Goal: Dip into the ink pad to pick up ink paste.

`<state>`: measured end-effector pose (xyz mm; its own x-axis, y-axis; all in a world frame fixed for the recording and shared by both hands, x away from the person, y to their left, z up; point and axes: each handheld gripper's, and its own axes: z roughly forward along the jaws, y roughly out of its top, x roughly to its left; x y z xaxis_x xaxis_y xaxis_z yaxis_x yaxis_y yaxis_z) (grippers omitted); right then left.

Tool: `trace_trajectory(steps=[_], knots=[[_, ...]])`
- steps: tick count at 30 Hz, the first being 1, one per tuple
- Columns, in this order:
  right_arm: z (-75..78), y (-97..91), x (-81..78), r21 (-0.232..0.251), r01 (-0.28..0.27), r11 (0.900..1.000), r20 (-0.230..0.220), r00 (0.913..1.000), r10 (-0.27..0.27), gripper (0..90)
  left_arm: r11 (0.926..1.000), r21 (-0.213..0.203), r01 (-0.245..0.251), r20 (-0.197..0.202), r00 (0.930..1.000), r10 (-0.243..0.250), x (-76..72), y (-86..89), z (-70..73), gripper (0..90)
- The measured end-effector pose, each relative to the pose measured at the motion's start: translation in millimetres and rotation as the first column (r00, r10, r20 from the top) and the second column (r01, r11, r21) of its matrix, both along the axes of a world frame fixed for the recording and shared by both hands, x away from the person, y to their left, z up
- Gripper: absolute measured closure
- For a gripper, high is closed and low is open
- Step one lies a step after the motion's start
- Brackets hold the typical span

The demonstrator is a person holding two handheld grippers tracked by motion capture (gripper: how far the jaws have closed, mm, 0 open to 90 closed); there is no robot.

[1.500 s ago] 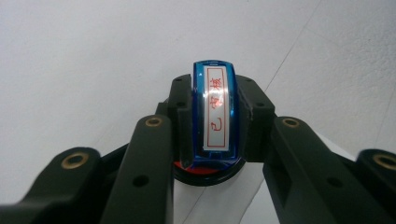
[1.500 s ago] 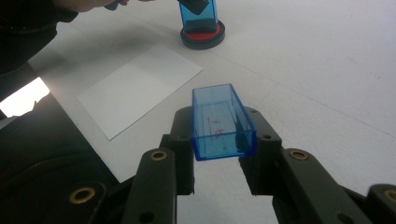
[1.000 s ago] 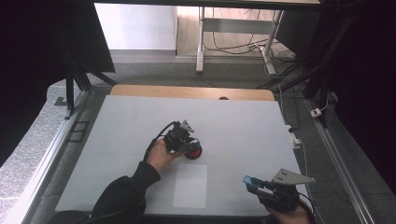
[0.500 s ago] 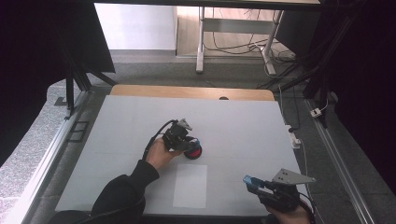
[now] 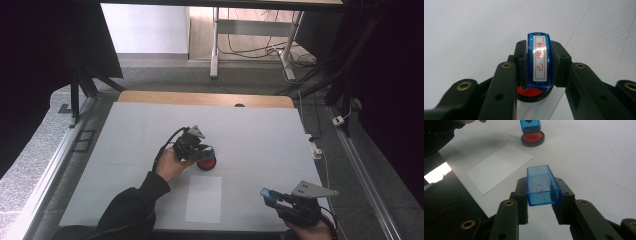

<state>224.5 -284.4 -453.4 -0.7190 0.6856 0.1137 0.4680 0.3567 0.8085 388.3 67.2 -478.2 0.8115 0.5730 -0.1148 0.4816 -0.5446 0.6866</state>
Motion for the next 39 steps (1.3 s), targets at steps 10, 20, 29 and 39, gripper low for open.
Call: trace_trajectory(steps=[10,20,29,39], knots=[[0.1,0.3,0.0,-0.003,-0.006,1.0000,-0.002,1.0000,0.006,68.1,0.9999,0.000,0.010,0.013,0.9999,-0.010,-7.7,10.3,4.5,70.2],[0.0,0.6,0.2,-0.001,-0.005,1.0000,-0.004,1.0000,0.005,68.0,0.9991,-0.026,0.032,0.031,0.9990,-0.032,-18.5,24.5,15.8,70.2],[0.0,0.6,0.2,-0.001,-0.005,1.0000,-0.003,1.0000,0.005,68.0,0.9951,-0.073,0.067,0.049,0.9968,-0.063,-31.6,27.6,28.6,70.1],[0.0,0.3,0.0,-0.002,-0.007,1.0000,-0.002,1.0000,0.007,68.0,0.9913,-0.080,0.105,0.067,0.9928,-0.100,-44.1,26.4,36.8,70.2]])
